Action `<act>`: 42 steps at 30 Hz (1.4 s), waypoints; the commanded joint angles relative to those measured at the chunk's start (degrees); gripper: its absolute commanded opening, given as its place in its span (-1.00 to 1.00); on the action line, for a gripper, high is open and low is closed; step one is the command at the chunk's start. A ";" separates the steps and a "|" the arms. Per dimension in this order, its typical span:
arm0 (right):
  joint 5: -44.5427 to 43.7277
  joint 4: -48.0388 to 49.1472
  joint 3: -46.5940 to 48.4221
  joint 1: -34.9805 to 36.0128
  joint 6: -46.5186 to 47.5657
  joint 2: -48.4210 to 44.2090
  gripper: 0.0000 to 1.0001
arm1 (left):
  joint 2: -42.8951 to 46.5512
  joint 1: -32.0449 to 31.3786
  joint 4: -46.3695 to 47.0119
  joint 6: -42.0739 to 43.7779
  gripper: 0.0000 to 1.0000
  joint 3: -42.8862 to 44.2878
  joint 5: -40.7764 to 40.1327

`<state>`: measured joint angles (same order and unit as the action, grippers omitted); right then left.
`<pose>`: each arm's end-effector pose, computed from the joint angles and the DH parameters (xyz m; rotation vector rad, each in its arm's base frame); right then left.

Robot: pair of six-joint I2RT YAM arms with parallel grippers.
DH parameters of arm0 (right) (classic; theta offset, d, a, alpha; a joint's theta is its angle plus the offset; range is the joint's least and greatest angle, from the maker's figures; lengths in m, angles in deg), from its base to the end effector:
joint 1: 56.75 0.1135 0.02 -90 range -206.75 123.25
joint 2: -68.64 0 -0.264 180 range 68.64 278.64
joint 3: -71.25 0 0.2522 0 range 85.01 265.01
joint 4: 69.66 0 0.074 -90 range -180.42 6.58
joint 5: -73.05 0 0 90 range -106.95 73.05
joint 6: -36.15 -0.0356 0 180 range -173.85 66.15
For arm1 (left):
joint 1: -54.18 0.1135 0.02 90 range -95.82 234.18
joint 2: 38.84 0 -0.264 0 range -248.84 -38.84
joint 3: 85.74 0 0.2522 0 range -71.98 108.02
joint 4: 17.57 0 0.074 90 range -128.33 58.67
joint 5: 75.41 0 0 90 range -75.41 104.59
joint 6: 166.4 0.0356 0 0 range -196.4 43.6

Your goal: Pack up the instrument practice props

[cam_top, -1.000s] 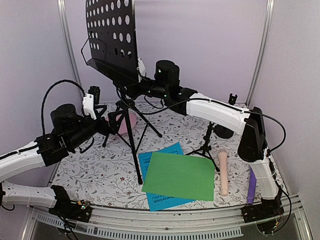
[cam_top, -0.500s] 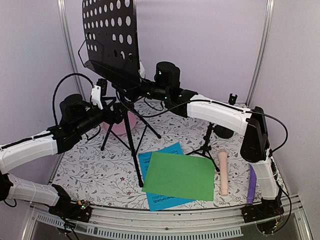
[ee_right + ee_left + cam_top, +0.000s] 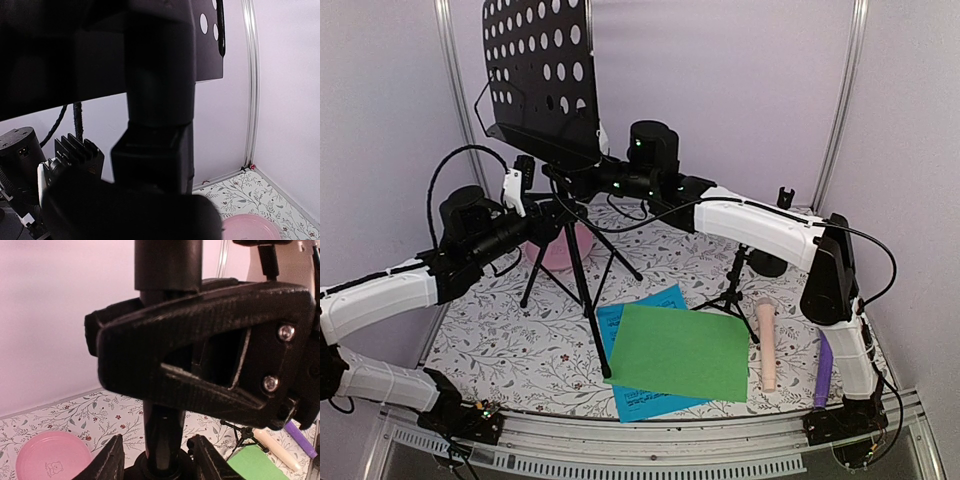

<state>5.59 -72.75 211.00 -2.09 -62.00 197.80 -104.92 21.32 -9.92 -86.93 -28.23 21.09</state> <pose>0.3016 0.4489 0.3785 -0.9191 1.2624 1.1638 0.2260 -0.1508 0.3155 0.4040 1.5775 -0.6773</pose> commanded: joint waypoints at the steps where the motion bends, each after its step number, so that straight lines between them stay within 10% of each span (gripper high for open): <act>1: -1.68 12.83 7.27 0.83 -2.55 -7.56 -1.00 | 1.47 -0.16 -5.85 1.54 -0.01 -1.76 2.75; 8: -3.48 13.92 10.67 0.81 -2.69 -7.20 -1.00 | 1.96 -1.41 -17.88 5.74 0.23 -0.20 7.15; 13: -3.88 15.54 11.38 0.87 -3.45 -8.27 -1.00 | 2.90 -1.59 -19.55 4.89 -0.18 2.13 6.56; 19: -5.92 17.96 11.38 0.88 -3.44 -10.01 -1.00 | 4.54 -2.16 -23.07 2.14 0.65 8.42 6.99; 35: -6.62 19.03 8.26 1.22 -3.34 -13.64 -1.00 | 12.89 -2.04 -26.98 3.86 0.95 5.19 -10.07; 42: -9.76 19.04 0.76 1.42 -1.98 -17.42 -1.00 | 14.93 -2.16 -25.63 2.18 0.73 4.45 -1.61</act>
<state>-0.24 -68.79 211.57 -1.20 -63.74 189.17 -91.41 19.68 -36.54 -83.37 -23.12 13.40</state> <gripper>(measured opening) 0.173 0.930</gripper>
